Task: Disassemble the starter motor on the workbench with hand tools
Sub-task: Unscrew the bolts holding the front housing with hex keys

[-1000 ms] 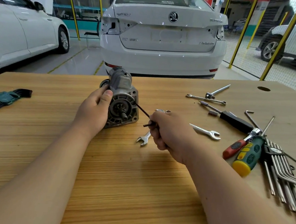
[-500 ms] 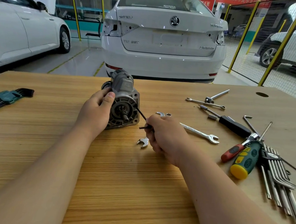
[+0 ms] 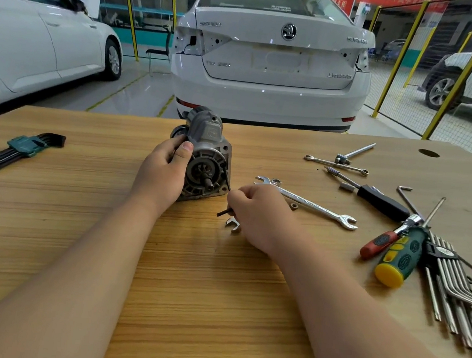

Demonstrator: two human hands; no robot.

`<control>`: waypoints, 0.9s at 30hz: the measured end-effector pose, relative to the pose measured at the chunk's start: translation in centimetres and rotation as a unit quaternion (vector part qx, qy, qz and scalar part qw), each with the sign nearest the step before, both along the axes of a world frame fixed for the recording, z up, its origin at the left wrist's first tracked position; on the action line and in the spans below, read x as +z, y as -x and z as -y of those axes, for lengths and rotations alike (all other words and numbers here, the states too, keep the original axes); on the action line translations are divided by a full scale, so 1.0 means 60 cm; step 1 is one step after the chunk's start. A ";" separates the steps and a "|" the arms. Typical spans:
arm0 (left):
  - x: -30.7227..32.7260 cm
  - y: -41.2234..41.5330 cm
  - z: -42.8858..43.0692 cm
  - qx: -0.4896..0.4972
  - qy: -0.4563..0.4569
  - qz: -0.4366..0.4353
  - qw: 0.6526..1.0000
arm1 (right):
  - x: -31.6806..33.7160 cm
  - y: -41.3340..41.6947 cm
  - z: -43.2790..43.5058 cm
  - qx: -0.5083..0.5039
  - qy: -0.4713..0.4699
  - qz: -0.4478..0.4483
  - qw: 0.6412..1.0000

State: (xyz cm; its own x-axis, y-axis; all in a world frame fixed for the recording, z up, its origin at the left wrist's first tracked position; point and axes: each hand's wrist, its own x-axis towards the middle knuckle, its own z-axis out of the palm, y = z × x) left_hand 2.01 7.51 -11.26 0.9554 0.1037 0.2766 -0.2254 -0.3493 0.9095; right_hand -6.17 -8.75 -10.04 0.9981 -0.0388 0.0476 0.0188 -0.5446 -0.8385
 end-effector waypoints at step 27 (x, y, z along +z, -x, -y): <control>0.002 0.003 0.004 0.006 -0.008 0.011 1.000 | 0.015 -0.049 -0.003 -0.018 -0.202 -0.179 0.963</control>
